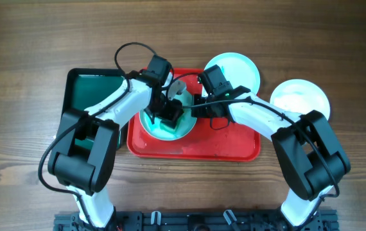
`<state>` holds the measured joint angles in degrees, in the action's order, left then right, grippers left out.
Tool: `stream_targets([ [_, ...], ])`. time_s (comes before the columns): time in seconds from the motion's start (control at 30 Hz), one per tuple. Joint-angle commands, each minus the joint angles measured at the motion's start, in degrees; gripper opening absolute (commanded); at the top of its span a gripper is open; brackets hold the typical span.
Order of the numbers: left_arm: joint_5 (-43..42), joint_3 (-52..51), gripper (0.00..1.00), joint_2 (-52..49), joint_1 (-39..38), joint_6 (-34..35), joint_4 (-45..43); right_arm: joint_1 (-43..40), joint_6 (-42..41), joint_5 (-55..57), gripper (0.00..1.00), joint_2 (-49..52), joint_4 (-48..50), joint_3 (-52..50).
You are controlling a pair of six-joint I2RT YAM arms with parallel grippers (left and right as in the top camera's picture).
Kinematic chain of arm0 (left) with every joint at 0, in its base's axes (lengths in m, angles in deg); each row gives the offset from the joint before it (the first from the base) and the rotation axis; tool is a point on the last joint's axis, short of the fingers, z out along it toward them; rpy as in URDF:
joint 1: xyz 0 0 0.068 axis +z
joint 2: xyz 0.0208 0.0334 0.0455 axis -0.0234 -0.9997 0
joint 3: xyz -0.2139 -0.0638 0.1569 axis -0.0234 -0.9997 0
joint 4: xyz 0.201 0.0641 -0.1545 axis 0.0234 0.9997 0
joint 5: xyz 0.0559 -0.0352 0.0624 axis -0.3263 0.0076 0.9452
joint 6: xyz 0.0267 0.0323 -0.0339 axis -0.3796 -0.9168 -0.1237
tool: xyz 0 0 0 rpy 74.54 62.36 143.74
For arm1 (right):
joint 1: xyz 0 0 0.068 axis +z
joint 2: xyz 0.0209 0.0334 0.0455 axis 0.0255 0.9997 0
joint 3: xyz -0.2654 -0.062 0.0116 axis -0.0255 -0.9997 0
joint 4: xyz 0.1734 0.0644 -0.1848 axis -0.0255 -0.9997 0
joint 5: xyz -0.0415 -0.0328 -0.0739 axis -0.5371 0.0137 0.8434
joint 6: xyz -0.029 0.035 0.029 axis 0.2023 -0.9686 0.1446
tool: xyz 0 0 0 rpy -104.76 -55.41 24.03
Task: Clean dirty plates on tray and stack at the side
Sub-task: 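Scrub the dragged plate with the sponge in the left gripper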
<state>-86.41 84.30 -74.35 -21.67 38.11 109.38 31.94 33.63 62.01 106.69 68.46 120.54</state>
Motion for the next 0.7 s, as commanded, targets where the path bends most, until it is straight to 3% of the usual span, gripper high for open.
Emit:
stream_targets([
  [0.0, 6.73, -0.72, 0.04, -1.97, -0.68, 4.26, -8.31, 0.2, -0.04, -0.15, 0.04, 0.96, 0.24, 0.81],
  [0.1, 13.38, -0.72, 0.04, -1.97, -0.68, 9.31, -15.02, 0.2, -0.02, -0.17, 0.04, 0.96, 0.17, 0.81],
  [0.2, 21.29, -0.72, 0.04, -1.97, -0.46, 14.25, -16.09, 0.2, 0.04, -0.17, 0.04, 0.96, 0.17, 0.81],
  [0.3, 32.83, -0.72, 0.04, -1.97, 0.35, 23.45, -12.5, 0.2, 0.07, -0.17, 0.04, 0.96, 0.15, 0.81],
  [0.4, 36.57, -0.72, 0.04, -1.97, 1.25, 28.22, -5.84, 0.2, 0.11, -0.22, 0.04, 0.96, -0.04, 0.81],
  [0.53, 29.62, -0.72, 0.04, -1.92, 1.4, 25.92, 2.89, 0.2, 0.37, -0.24, 0.04, 0.96, -0.11, 0.81],
  [0.67, 9.77, -0.72, 0.04, -1.92, 1.38, 9.86, 9.55, 0.2, 0.31, -0.39, 0.04, 0.96, 0.11, 0.81],
])
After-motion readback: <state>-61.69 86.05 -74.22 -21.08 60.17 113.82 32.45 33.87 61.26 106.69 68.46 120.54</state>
